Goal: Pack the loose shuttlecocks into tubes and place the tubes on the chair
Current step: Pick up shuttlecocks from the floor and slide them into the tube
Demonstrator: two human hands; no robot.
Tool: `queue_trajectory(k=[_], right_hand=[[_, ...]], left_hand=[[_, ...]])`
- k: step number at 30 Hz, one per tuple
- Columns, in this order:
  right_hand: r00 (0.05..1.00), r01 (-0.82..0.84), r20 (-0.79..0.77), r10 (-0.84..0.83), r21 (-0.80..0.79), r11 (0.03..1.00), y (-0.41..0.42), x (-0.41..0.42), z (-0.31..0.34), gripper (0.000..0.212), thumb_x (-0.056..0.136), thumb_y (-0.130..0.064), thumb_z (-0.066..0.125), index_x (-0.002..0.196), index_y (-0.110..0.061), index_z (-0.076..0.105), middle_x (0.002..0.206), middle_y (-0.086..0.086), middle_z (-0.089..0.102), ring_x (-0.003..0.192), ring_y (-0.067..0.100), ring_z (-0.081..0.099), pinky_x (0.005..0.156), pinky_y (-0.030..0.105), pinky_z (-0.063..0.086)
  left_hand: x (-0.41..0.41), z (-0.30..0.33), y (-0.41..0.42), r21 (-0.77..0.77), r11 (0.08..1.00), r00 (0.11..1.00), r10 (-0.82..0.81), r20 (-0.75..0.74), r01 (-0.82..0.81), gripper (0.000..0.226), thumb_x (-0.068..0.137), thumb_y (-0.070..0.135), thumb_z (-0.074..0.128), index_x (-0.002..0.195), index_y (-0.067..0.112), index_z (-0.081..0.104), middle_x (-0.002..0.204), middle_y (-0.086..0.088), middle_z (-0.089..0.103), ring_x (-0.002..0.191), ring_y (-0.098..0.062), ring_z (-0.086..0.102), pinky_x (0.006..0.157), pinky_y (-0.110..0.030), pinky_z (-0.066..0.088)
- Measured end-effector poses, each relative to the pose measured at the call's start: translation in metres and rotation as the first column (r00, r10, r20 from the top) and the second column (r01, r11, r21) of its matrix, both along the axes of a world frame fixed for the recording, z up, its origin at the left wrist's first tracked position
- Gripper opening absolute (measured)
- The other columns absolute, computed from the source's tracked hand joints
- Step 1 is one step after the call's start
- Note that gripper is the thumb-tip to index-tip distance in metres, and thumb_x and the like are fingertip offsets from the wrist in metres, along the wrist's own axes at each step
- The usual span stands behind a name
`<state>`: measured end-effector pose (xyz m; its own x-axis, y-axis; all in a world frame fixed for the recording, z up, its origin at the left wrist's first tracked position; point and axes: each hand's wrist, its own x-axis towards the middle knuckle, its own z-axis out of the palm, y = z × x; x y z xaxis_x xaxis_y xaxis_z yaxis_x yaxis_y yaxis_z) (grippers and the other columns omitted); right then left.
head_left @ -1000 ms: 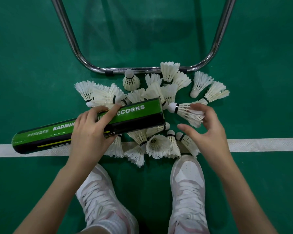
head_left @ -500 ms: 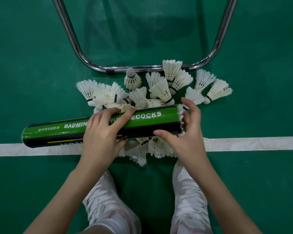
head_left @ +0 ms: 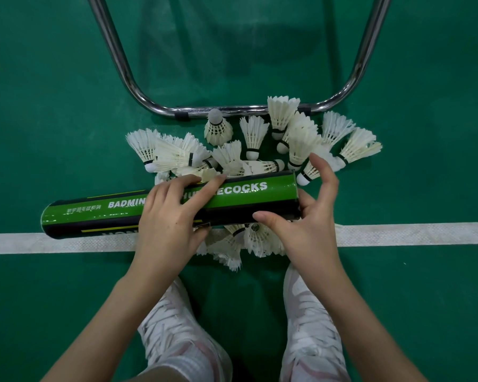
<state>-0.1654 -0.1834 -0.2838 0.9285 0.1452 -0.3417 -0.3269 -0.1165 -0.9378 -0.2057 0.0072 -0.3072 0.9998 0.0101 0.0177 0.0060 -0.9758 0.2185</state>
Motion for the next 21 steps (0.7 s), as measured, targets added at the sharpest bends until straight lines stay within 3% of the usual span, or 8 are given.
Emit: queue_trajectory(k=[6,10,13,17,21], right_hand=[[0.999,-0.031,-0.037,0.032,0.022,0.999,-0.0018,0.0011,-0.0006,0.087,0.073,0.001,0.075,0.119,-0.058,0.03,0.095,-0.003,0.07,0.089,0.007,0.068,0.091,0.035,0.052],[0.994,-0.1,-0.032,0.101,0.046,0.994,-0.0039,0.0027,-0.0023,0.084,0.077,0.001,0.072,0.131,-0.049,0.03,0.12,-0.004,0.062,0.104,0.008,0.063,0.096,0.037,0.05],[0.99,-0.138,-0.027,0.14,0.046,0.989,-0.0055,0.0046,-0.0008,0.085,0.078,-0.003,0.072,0.137,-0.046,0.028,0.132,-0.019,0.049,0.113,-0.002,0.054,0.101,0.032,0.045],[0.989,-0.148,0.004,0.148,0.001,0.989,-0.0068,0.0066,0.003,0.091,0.076,-0.007,0.075,0.136,-0.052,0.023,0.117,-0.028,0.057,0.106,-0.002,0.059,0.096,0.027,0.048],[0.992,-0.127,0.001,0.127,-0.025,0.992,-0.0085,0.0074,0.0036,0.096,0.073,-0.005,0.077,0.128,-0.062,0.022,0.099,-0.007,0.069,0.095,0.005,0.066,0.093,0.031,0.051]], left_hand=[[-0.0001,0.0018,-0.001,-0.006,1.0,1.0,-0.005,0.008,0.005,0.086,0.063,0.014,0.081,0.138,0.029,0.043,0.115,-0.013,0.053,0.101,-0.034,0.05,0.093,-0.046,0.037],[0.0006,0.0027,-0.001,-0.005,1.0,1.0,-0.009,0.012,0.009,0.087,0.061,0.014,0.082,0.138,0.029,0.044,0.115,-0.013,0.053,0.103,-0.033,0.049,0.093,-0.045,0.036],[0.0015,0.0044,-0.0007,0.004,1.0,0.999,-0.014,0.029,0.014,0.087,0.06,0.013,0.082,0.137,0.028,0.045,0.115,-0.013,0.053,0.104,-0.033,0.048,0.093,-0.044,0.034],[0.0015,0.0049,-0.0012,0.003,1.0,0.999,-0.012,0.032,0.012,0.085,0.062,0.014,0.081,0.138,0.028,0.044,0.115,-0.013,0.053,0.104,-0.033,0.049,0.094,-0.046,0.036],[0.0011,0.0042,-0.0016,0.003,1.0,1.0,-0.01,0.027,0.01,0.084,0.063,0.014,0.081,0.138,0.027,0.044,0.115,-0.013,0.053,0.103,-0.034,0.049,0.093,-0.046,0.037]])
